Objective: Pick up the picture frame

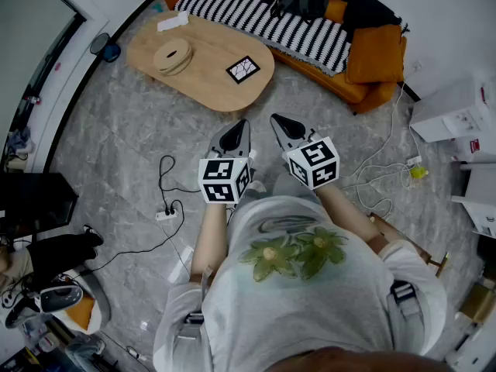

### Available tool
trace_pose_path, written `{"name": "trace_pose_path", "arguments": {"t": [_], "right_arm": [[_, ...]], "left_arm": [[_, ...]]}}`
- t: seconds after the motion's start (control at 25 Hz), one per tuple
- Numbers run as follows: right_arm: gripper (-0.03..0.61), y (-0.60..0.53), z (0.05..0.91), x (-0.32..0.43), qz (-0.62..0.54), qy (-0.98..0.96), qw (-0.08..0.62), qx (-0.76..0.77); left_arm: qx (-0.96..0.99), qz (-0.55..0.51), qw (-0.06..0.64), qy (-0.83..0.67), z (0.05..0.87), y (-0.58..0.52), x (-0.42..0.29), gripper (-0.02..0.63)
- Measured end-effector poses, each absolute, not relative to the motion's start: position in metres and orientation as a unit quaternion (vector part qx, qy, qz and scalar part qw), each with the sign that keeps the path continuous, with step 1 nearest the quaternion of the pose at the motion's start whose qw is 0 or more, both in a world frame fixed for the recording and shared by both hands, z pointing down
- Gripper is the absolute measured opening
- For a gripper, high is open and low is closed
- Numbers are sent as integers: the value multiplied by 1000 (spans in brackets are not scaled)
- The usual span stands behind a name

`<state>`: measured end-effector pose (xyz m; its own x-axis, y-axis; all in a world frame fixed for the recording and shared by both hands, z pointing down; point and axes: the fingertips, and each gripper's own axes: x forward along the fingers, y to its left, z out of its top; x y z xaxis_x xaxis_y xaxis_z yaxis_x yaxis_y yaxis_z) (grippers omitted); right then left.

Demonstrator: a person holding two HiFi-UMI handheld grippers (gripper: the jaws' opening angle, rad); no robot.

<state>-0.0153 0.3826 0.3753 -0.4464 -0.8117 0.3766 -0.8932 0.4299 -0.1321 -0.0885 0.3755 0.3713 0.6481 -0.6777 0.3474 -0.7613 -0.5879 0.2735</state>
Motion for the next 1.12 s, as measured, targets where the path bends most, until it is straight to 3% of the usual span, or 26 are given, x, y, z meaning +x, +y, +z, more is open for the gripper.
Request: {"name": "trace_pose_path", "arguments": {"t": [1.12], "right_arm": [[6, 332, 405, 21, 186, -828, 138, 511]], "left_arm": [[873, 132, 232, -408, 404, 321, -61, 17]]}}
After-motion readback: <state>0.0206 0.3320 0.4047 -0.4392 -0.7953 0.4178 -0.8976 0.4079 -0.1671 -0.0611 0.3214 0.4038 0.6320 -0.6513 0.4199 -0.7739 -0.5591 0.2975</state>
